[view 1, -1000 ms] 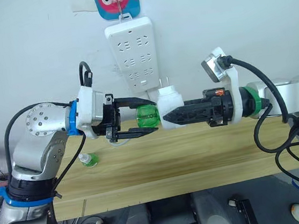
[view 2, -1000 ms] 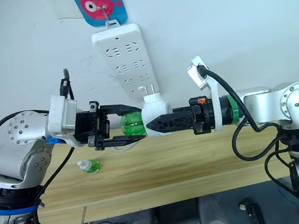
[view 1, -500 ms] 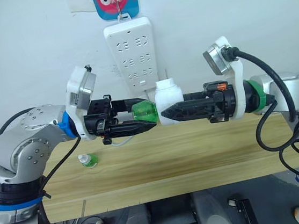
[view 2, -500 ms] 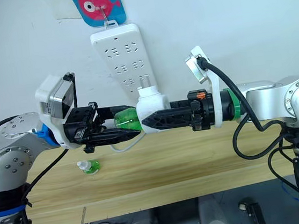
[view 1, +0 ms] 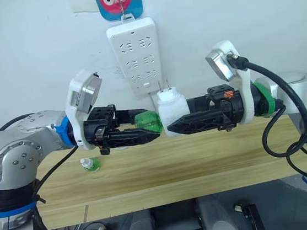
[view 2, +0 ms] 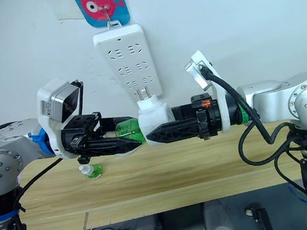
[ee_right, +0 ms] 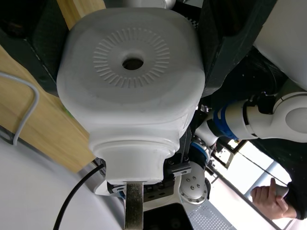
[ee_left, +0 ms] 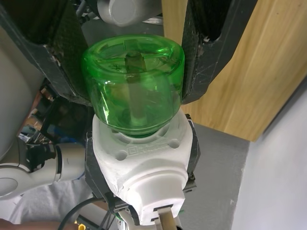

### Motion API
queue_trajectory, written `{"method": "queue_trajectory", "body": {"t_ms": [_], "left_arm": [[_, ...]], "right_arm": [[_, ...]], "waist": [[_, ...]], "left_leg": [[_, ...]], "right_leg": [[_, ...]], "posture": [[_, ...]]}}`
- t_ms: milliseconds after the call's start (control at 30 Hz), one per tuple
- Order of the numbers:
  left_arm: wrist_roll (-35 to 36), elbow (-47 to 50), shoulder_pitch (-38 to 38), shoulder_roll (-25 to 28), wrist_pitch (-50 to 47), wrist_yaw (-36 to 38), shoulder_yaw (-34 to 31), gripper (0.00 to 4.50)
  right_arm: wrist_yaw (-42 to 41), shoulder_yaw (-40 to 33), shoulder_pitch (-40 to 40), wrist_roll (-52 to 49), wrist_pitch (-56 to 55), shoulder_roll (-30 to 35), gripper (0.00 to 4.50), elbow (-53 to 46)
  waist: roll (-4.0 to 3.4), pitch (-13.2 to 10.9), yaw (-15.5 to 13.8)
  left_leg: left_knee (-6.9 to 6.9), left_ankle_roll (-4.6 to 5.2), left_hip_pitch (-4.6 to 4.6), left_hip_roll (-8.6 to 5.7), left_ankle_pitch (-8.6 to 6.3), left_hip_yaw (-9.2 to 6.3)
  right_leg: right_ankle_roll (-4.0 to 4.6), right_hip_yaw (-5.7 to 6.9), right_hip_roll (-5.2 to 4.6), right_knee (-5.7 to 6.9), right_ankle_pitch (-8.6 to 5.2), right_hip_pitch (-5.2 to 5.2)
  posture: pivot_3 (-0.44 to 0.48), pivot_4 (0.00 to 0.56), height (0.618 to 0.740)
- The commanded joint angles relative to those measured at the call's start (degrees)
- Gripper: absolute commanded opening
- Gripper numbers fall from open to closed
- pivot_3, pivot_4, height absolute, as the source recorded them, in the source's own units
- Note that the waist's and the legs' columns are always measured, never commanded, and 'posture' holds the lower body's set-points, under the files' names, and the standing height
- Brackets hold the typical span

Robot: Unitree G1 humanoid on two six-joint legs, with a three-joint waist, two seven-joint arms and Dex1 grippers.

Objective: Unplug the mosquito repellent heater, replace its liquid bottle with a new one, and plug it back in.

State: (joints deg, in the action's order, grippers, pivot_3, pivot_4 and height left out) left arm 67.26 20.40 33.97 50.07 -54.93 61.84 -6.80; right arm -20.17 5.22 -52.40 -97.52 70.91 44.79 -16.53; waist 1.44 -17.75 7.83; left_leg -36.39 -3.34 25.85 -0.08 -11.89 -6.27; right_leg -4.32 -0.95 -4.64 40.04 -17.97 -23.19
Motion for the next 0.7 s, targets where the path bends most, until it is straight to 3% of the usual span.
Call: {"method": "queue_trajectory", "body": {"t_ms": [33,700], "left_arm": [[4.04,4.39,1.89,-0.46,1.06,1.11,-3.12,2.26],[2.39,4.0,0.91,-0.59,2.21,0.08,-4.78,2.26]], "right_arm": [[-0.97,0.71,-0.02,2.38,1.49,-0.09,3.02,-1.17],[3.88,-1.09,1.52,-2.89,0.62,0.9,3.02,-0.1]], "waist": [[0.0,0.0,-0.02],[0.0,0.0,-0.03]], "left_leg": [[0.0,0.0,0.0,0.0,0.0,0.0],[-0.02,-0.09,0.0,0.0,0.05,0.01]], "right_leg": [[0.0,0.0,0.0,0.0,0.0,0.0],[0.0,0.0,0.0,0.02,0.0,0.0]], "posture": [[-0.147,0.285,0.73],[-0.15,0.275,0.73]]}}
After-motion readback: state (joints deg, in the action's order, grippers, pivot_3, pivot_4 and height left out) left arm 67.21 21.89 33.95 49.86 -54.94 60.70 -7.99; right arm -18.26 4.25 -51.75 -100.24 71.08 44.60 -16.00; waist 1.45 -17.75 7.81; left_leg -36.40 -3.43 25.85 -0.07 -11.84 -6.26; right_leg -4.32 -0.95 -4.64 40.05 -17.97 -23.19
